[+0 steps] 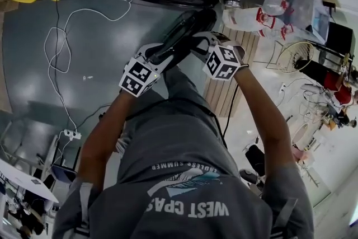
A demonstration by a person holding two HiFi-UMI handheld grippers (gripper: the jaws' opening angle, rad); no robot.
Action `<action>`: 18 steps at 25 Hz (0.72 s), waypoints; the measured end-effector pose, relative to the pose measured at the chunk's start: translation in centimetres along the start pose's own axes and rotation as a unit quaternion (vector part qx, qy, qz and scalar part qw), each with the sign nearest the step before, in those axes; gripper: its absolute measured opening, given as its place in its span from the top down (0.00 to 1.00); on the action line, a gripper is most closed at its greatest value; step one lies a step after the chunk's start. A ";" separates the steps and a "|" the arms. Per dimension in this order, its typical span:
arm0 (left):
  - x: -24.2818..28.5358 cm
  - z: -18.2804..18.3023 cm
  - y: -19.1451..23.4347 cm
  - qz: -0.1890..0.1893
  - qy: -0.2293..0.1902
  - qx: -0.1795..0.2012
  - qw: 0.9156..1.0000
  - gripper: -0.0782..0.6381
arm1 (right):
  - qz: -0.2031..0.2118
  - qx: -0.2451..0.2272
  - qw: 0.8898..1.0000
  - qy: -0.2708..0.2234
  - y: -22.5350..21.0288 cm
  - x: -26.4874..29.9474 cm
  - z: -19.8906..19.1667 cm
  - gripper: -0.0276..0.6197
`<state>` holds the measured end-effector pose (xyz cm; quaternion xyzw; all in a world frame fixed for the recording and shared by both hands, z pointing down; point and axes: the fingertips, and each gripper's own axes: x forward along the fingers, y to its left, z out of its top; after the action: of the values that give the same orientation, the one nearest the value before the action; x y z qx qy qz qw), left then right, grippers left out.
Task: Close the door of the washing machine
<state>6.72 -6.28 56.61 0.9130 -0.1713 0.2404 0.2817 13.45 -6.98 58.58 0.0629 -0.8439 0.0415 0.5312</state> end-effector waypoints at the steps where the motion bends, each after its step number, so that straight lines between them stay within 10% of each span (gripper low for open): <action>1: 0.7 -0.8 -0.1 -0.002 0.010 0.002 1.000 0.66 | 0.010 -0.014 1.000 0.009 0.2 0.5 -0.6 0.67; 18: 8.9 -8.9 -2.6 -0.028 0.112 0.045 0.992 0.44 | 0.117 -0.167 0.975 0.086 2.5 5.7 -5.3 0.59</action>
<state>12.22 -0.52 66.73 0.8964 -0.1024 0.3409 0.2641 15.37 -4.15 66.05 -0.1299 -0.7918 -0.0324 0.5959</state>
